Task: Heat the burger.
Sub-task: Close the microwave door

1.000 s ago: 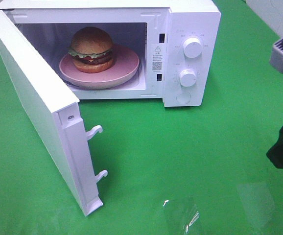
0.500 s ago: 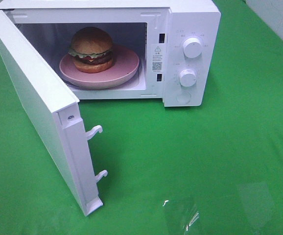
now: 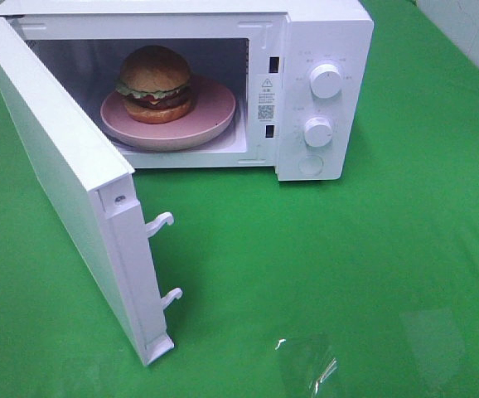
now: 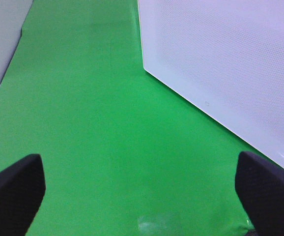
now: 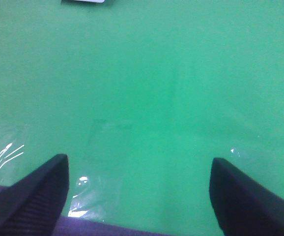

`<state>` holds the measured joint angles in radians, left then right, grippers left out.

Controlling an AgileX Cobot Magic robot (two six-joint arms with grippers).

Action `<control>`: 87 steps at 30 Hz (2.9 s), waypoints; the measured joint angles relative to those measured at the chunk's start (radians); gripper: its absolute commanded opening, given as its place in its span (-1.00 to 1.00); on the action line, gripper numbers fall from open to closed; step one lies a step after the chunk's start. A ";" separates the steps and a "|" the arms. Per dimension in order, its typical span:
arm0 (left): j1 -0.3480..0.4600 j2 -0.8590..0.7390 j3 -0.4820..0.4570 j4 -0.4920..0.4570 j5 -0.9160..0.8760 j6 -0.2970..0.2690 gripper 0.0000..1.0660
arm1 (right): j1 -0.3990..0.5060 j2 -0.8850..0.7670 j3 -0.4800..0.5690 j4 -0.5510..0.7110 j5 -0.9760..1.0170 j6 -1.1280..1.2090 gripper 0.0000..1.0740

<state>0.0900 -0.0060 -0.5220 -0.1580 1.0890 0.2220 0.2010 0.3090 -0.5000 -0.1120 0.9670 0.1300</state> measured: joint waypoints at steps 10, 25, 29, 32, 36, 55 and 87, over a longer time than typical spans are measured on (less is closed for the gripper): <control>0.000 0.000 0.000 0.000 0.000 0.000 0.83 | -0.032 -0.219 0.002 0.010 0.001 0.000 0.42; 0.000 0.000 0.000 0.000 0.000 0.000 0.83 | -0.106 -0.313 0.005 0.016 0.003 0.000 0.42; 0.000 0.000 0.000 0.000 0.000 0.000 0.83 | -0.106 -0.313 0.005 0.016 0.003 0.000 0.42; 0.000 0.000 0.000 0.000 0.000 0.000 0.83 | -0.106 -0.313 0.005 0.016 0.003 0.000 0.42; 0.000 0.000 0.000 0.000 0.000 0.000 0.83 | -0.106 -0.313 0.005 0.016 0.003 0.000 0.42; 0.000 0.000 0.000 0.000 0.000 0.000 0.83 | -0.106 -0.313 0.005 0.016 0.003 0.000 0.41; 0.000 0.000 -0.014 0.000 -0.069 -0.047 0.75 | -0.106 -0.313 0.005 0.016 0.003 0.000 0.41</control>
<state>0.0900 -0.0060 -0.5360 -0.1580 1.0200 0.1750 0.0950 -0.0040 -0.4950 -0.0960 0.9700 0.1300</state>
